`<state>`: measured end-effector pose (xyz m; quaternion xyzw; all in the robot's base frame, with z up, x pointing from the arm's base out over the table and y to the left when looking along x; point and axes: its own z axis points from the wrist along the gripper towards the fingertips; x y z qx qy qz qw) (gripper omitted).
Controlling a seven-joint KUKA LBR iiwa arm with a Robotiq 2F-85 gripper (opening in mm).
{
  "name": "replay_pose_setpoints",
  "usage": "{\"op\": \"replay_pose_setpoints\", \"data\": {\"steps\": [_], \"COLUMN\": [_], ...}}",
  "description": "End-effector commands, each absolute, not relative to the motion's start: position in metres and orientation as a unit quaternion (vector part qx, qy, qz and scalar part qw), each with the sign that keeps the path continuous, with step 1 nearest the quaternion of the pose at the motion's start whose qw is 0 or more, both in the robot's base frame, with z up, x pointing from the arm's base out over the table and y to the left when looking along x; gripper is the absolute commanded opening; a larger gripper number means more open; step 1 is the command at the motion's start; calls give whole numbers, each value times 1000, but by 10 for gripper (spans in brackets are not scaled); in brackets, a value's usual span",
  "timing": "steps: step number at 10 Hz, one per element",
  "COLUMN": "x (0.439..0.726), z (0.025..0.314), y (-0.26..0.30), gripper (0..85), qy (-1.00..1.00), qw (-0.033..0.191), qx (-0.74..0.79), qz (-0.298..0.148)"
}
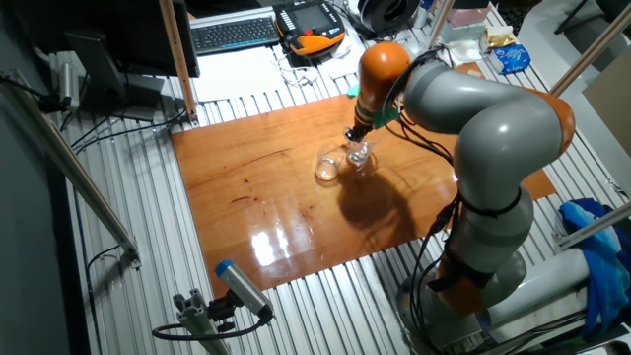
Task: Pour the water from one cup into another empty cup
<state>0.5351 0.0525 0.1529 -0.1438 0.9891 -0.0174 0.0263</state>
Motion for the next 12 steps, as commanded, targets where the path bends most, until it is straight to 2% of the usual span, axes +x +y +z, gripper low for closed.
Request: {"op": "replay_pose_setpoints", "data": {"steps": [1,3,6,9,12], "x": [535,535,535,536,537], "z": [153,153,153,169,168], "y": [52,52,52,47,47], "gripper": [0,0,0,0,0], "qy": [990,990,990,990,987], "qw": [15,21,14,17,31], "qx": [-139,-136,-137,-137,-145], "qz": [-4,-14,-17,-18,-60]}}
